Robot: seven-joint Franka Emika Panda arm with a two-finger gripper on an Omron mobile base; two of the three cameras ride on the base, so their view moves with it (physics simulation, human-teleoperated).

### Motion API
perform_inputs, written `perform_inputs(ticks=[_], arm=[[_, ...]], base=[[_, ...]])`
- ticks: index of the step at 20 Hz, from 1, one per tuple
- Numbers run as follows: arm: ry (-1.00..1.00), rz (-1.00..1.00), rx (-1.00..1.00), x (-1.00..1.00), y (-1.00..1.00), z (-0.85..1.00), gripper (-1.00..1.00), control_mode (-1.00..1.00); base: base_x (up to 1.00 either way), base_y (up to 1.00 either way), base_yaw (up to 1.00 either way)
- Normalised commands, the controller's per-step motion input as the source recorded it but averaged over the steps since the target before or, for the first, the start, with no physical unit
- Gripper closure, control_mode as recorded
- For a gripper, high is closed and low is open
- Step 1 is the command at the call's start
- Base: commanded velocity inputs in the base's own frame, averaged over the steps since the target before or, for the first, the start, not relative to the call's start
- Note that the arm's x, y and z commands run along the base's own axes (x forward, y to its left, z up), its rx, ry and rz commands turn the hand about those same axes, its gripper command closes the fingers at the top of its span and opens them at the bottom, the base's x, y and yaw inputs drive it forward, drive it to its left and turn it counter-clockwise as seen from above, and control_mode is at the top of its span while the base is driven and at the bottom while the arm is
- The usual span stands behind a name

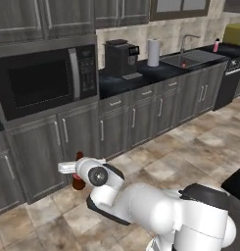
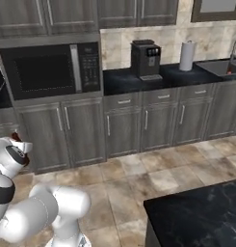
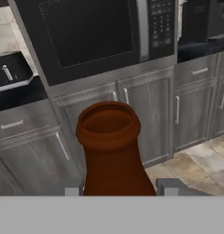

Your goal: Place the large bottle from the dining counter next to the other large bottle outside the sink, and place the small bottle from the dining counter next to the other small bottle inside the sink.

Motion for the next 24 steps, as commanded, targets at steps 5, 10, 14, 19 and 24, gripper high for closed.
perform_inputs(ticks=[5, 10, 14, 19, 24], arm=[[0.00, 0.00, 0.00, 0.00, 0.00, 0.00, 1.00, 1.00], [0.00, 0.00, 0.00, 0.00, 0.00, 0.00, 1.00, 1.00], [0.00, 0.00, 0.00, 0.00, 0.00, 0.00, 1.00, 1.00], [0.00, 0.00, 0.00, 0.00, 0.00, 0.00, 1.00, 1.00], [0.00, 0.00, 0.00, 0.00, 0.00, 0.00, 1.00, 1.00]], base=[[0.47, 0.25, -0.30], [0.44, 0.13, -0.30], [0.43, 0.05, -0.33], [0.41, 0.00, -0.32], [0.47, 0.00, -0.33]])
